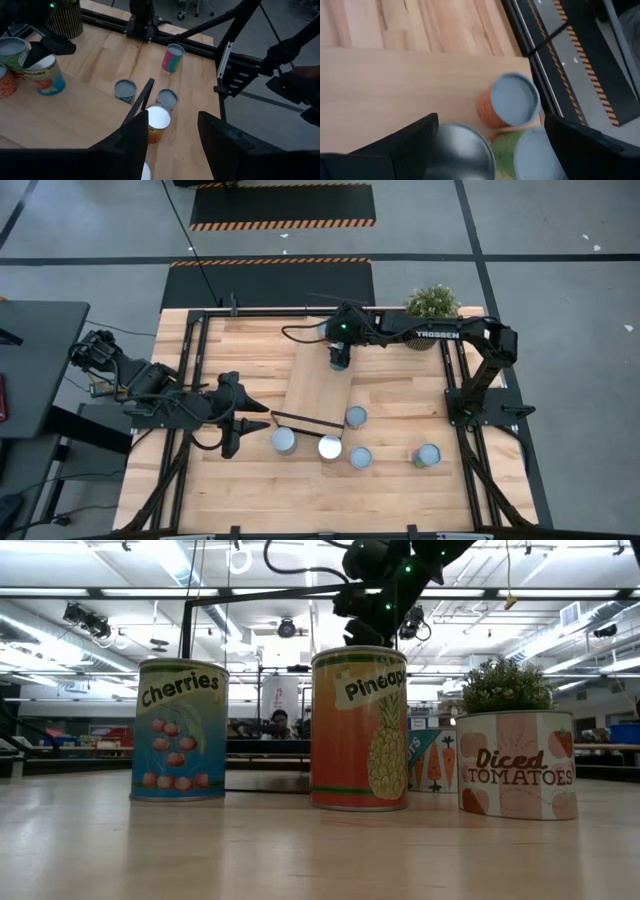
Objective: Pick and place cans onto a shelf
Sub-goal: Put the right blue can on the shelf
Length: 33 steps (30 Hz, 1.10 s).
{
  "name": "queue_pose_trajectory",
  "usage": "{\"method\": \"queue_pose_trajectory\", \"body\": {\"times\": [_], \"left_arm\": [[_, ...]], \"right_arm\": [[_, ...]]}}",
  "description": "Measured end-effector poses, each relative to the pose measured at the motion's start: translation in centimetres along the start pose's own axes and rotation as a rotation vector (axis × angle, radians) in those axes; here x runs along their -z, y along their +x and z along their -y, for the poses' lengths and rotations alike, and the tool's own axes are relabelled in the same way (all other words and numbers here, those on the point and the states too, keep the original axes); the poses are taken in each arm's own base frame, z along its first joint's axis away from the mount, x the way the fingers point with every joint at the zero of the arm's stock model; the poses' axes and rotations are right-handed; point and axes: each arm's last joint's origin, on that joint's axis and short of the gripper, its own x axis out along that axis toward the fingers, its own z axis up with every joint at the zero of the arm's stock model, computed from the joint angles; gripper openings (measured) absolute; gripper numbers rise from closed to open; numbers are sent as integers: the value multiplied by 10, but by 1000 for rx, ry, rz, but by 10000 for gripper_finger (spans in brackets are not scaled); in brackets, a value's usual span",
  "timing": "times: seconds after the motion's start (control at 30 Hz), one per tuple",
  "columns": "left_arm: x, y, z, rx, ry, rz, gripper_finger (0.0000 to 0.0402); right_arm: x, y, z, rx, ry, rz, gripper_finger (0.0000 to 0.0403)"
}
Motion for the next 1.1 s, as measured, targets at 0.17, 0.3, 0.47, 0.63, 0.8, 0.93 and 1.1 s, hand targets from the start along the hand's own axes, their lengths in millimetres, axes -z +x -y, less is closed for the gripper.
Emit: {"method": "queue_pose_trajectory", "body": {"times": [0.17,0.3,0.47,0.63,0.8,0.93,1.1], "left_arm": [[0,0,0,0,-23,0,176],[0,0,0,0,-24,0,176],[0,0,0,0,-24,1,176],[0,0,0,0,-25,1,176],[0,0,0,2,-27,3,176],[0,0,0,2,-27,3,176],[0,0,0,2,-26,3,176]], "right_arm": [[2,1,6,53,6,-17,372],[5,2,10,71,-6,-53,372],[9,2,13,101,-11,-86,372],[6,0,9,49,-16,-69,372],[7,-2,2,-67,-27,-70,372],[11,-1,4,-45,-27,-102,372],[16,-1,9,0,26,-143,372]]}}
